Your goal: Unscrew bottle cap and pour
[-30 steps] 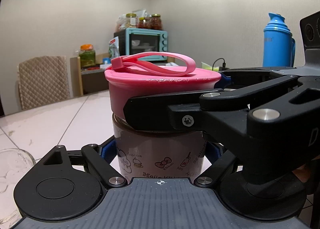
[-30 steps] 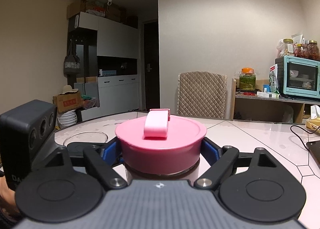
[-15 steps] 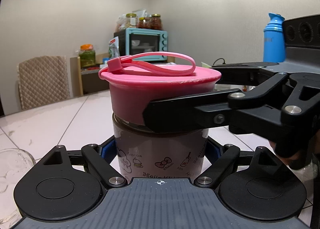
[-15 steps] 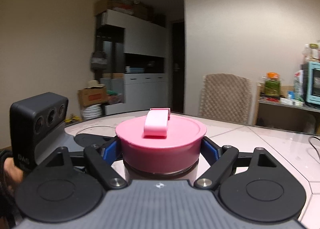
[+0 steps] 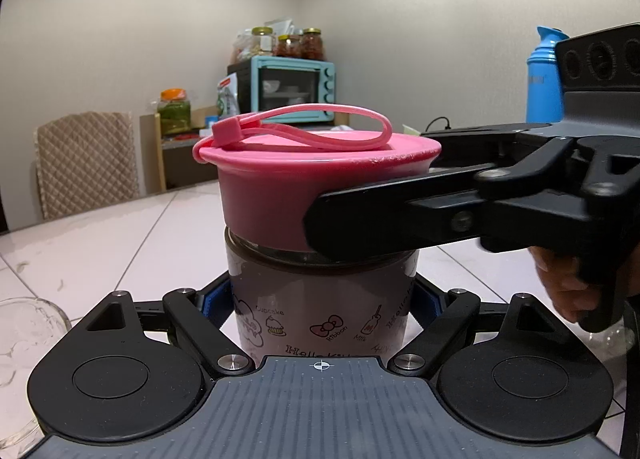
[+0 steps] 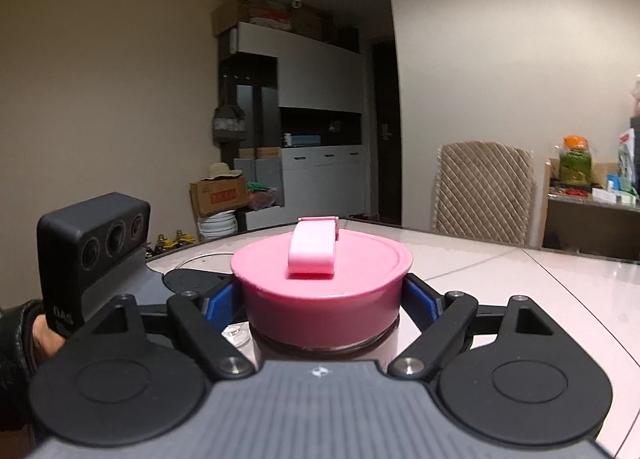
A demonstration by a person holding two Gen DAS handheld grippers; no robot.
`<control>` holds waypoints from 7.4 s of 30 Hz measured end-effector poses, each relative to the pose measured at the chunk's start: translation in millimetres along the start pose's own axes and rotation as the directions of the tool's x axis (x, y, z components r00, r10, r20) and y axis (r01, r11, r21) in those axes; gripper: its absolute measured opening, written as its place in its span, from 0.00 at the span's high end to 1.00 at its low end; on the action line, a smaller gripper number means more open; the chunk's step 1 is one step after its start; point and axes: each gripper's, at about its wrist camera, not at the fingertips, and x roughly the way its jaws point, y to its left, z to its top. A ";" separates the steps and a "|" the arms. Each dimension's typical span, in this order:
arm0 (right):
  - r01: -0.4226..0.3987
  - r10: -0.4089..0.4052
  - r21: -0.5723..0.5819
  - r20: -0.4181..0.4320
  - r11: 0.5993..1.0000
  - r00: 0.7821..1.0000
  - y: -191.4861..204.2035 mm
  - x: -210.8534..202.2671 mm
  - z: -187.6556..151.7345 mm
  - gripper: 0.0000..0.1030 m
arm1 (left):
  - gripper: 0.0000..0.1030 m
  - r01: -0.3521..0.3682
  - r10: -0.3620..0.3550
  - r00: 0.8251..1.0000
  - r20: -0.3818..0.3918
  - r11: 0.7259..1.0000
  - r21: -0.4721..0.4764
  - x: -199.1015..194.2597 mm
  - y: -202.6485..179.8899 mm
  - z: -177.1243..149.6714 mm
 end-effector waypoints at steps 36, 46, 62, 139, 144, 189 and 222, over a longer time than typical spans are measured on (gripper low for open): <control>0.346 -0.347 0.041 0.014 0.937 0.938 47.8 16.3 -4.3 0.08 | 0.13 0.000 0.000 1.000 0.000 1.000 0.001 0.1 1.5 0.5; 0.354 -0.355 0.050 0.008 0.934 0.935 50.4 21.6 -4.7 0.08 | 0.13 0.001 -0.001 1.000 0.000 1.000 0.000 0.2 1.4 0.6; 0.359 -0.360 0.058 -0.001 0.932 0.933 51.6 25.3 -1.7 0.14 | 0.13 0.000 0.000 1.000 0.000 1.000 0.001 0.0 1.1 0.6; 0.338 -0.338 0.009 0.013 0.941 0.941 45.0 19.0 3.1 0.04 | 0.13 0.001 -0.001 1.000 -0.001 1.000 -0.001 -0.2 0.8 2.1; 0.361 -0.361 0.013 0.003 0.932 0.932 49.4 25.4 3.2 0.04 | 0.13 0.001 -0.001 1.000 -0.001 1.000 0.000 -0.3 0.9 2.3; 0.341 -0.342 0.014 0.007 0.940 0.940 51.5 29.6 0.6 0.17 | 0.13 0.002 -0.002 1.000 -0.001 1.000 -0.001 -0.2 1.3 3.5; 0.142 -0.141 -0.017 0.041 0.990 0.989 19.4 15.3 -3.5 0.17 | 0.13 0.002 -0.002 1.000 -0.002 1.000 -0.002 -0.1 1.7 4.4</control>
